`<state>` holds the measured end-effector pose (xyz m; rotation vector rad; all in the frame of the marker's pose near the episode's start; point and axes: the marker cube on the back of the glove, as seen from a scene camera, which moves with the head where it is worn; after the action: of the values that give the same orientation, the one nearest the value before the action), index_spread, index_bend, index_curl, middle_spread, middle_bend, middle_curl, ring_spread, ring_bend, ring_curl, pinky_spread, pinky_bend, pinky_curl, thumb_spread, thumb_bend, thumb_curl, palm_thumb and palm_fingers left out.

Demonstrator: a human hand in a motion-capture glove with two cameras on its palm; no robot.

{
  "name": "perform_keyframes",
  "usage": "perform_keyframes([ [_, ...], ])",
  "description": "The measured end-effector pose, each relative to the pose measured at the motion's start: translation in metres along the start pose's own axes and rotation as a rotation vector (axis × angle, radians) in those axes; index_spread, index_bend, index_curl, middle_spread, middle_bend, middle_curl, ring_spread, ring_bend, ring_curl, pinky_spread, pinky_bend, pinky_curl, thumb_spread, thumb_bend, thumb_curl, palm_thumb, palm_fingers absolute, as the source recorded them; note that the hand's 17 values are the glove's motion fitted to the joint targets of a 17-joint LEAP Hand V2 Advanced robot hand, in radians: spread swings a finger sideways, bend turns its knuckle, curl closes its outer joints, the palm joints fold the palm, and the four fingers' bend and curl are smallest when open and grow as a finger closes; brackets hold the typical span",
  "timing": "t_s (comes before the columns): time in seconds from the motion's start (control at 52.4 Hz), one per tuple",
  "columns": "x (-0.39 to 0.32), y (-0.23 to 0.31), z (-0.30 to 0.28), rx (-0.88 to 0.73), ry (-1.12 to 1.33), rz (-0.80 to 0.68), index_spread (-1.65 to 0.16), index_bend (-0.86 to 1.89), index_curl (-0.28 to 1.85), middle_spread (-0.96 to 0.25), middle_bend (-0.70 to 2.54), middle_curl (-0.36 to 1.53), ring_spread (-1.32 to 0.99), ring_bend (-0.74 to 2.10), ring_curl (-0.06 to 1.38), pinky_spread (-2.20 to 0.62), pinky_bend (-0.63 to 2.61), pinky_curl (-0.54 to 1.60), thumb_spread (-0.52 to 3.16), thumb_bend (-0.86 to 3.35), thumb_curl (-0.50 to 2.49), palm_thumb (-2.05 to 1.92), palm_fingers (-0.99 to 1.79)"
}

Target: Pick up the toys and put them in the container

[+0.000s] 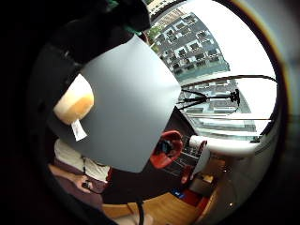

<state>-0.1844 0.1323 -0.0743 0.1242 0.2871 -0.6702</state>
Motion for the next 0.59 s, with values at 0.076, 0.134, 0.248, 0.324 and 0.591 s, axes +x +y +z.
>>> perform_keyframes([
  [0.076,0.008,-0.006,0.025,-0.066,0.081,0.044,-0.19,0.08,0.28,0.01,0.14,0.32,0.03,0.41,0.32,0.06,0.92,0.4,1.16,-0.07,0.22,-0.1,-0.2],
  [0.134,0.007,-0.011,0.043,-0.103,0.111,0.02,-0.19,0.07,0.27,0.02,0.14,0.32,0.03,0.4,0.32,0.06,0.92,0.39,1.16,-0.07,0.22,-0.09,-0.21],
  [0.248,-0.026,-0.033,0.073,-0.175,-0.057,0.195,-0.19,0.06,0.24,0.02,0.13,0.3,0.03,0.38,0.31,0.06,0.93,0.39,1.17,-0.06,0.22,-0.07,-0.24],
  [0.324,-0.031,-0.04,0.098,-0.218,-0.089,0.188,-0.18,0.04,0.21,0.02,0.14,0.29,0.03,0.37,0.31,0.06,0.93,0.39,1.17,-0.05,0.23,-0.06,-0.26],
  [0.591,-0.031,-0.054,0.151,-0.062,-0.259,0.227,-0.23,0.15,0.19,0.02,0.13,0.23,-0.03,0.69,0.39,-0.03,1.09,0.4,1.21,0.05,0.3,0.15,0.14],
])
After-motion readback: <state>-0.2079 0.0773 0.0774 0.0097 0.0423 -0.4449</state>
